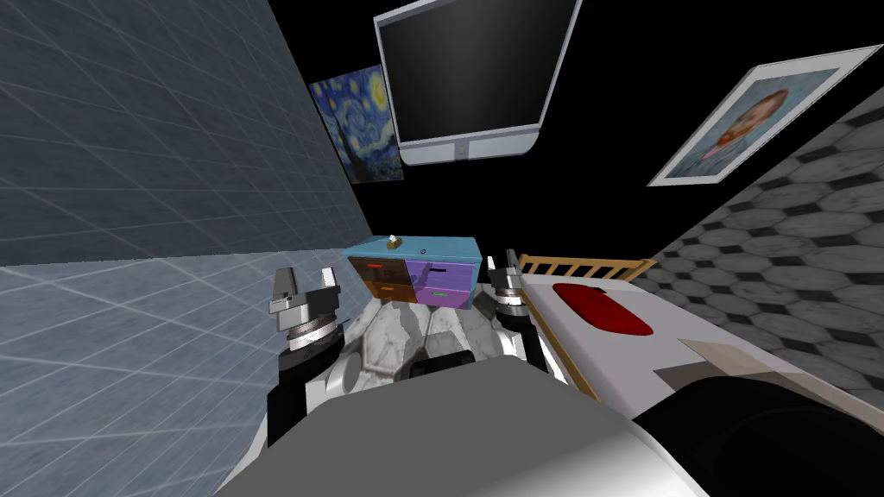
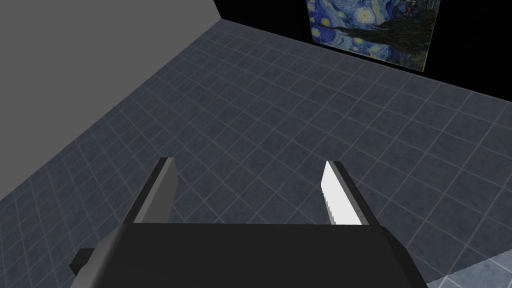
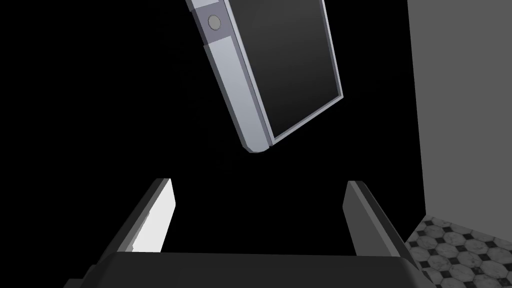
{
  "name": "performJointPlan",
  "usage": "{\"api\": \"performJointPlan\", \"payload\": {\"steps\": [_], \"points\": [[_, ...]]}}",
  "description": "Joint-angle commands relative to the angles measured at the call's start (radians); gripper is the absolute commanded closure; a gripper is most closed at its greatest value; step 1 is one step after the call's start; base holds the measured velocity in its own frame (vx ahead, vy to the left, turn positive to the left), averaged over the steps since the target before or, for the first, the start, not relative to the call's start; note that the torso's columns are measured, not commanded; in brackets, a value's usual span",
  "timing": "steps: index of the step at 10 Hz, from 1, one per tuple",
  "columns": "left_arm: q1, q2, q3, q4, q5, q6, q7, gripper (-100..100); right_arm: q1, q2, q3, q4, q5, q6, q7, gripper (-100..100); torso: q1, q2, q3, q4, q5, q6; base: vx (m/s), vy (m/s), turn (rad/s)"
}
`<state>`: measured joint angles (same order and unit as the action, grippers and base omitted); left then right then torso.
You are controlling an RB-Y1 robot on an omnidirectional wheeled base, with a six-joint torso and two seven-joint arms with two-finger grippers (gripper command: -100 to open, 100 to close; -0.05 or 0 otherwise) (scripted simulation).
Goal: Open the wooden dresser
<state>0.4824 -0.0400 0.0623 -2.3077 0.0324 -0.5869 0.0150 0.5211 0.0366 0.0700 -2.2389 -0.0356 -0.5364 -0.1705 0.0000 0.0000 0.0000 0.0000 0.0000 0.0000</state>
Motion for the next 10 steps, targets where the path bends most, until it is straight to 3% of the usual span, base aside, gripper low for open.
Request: {"api": "performJointPlan", "payload": {"steps": [1,9,10], "points": [[0.000,0.000,0.000,0.000,0.000,0.000,0.000,0,0.000,0.000,0.000,0.000,0.000,0.000,0.000,0,0.000,0.040,-0.082,0.041,0.000,0.000,0.000,0.000,0.000],[0.000,0.000,0.000,0.000,0.000,0.000,0.000,0,0.000,0.000,0.000,0.000,0.000,0.000,0.000,0,0.000,0.618,-1.234,0.617,0.000,0.000,0.000,0.000,0.000],[-0.006,0.050,-0.002,0.014,-0.002,0.004,-0.001,-100,0.000,0.000,0.000,0.000,0.000,0.000,0.000,0,0.000,0.691,-1.382,0.691,0.000,0.000,0.022,-0.005,-0.019]]}}
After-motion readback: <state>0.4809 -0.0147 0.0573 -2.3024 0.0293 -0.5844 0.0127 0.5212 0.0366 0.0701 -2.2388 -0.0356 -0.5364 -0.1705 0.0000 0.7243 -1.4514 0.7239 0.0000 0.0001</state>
